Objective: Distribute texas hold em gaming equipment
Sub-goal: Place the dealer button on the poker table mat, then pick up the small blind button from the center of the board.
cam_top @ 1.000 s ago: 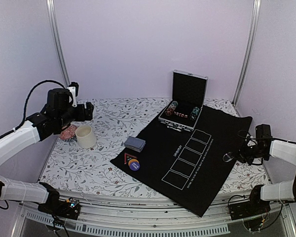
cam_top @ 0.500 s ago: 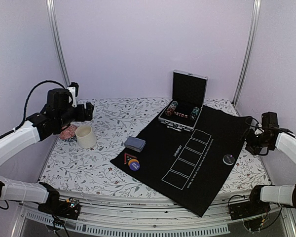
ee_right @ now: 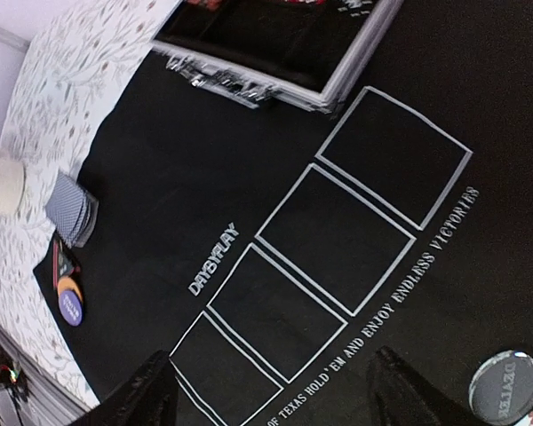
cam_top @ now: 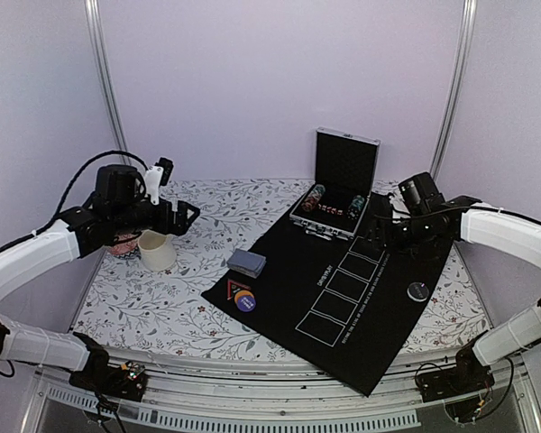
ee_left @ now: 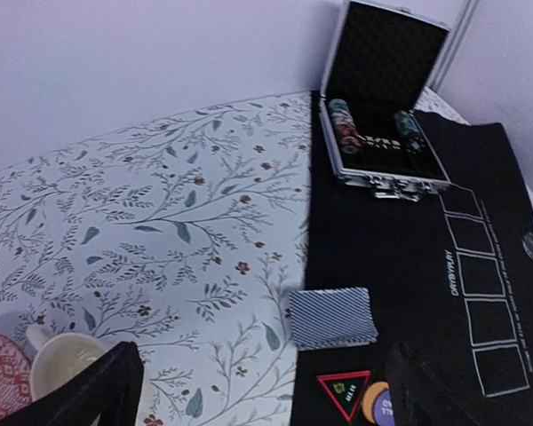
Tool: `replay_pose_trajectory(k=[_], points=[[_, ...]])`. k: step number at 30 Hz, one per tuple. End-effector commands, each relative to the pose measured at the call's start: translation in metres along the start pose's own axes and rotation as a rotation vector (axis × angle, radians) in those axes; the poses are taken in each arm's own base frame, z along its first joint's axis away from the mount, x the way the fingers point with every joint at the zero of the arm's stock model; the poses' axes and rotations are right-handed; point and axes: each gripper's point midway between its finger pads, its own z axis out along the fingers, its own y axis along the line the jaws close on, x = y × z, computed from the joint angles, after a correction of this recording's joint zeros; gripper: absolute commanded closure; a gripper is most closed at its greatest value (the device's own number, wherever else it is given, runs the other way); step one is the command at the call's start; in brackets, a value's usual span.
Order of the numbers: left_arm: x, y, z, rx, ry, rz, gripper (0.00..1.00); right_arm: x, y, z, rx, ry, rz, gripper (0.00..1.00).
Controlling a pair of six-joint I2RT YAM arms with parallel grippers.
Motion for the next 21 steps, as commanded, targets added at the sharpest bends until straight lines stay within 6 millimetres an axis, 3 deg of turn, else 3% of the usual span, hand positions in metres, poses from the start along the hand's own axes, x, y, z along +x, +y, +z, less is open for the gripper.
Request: replay_pose_trajectory(k=[1,4,5,10,18,21], points=[[0.044,-0.072,0.003,0.233,0.126,0.138,0.02,-0.005,0.048,0.008,-0.093,-0.009,-0.188,0.17],[0.08,-0.109,0.002,0.319,0.227,0.249,0.02,-0.004,0.06,0.013,-0.125,-0.009,-0.234,0.01],[0.092,-0.116,0.002,0.337,0.265,0.275,0.02,-0.004,0.061,0.014,-0.129,-0.011,-0.241,0.01],[0.135,-0.121,0.014,0.324,0.42,0.352,0.02,0.004,0.056,0.023,-0.114,0.019,-0.261,0.01],[0.183,-0.139,0.034,0.254,0.56,0.581,0.05,0.023,0.046,0.034,-0.109,0.065,-0.264,0.01],[0.19,-0.14,0.043,0.225,0.583,0.608,0.03,0.029,0.046,0.037,-0.122,0.076,-0.256,0.01]])
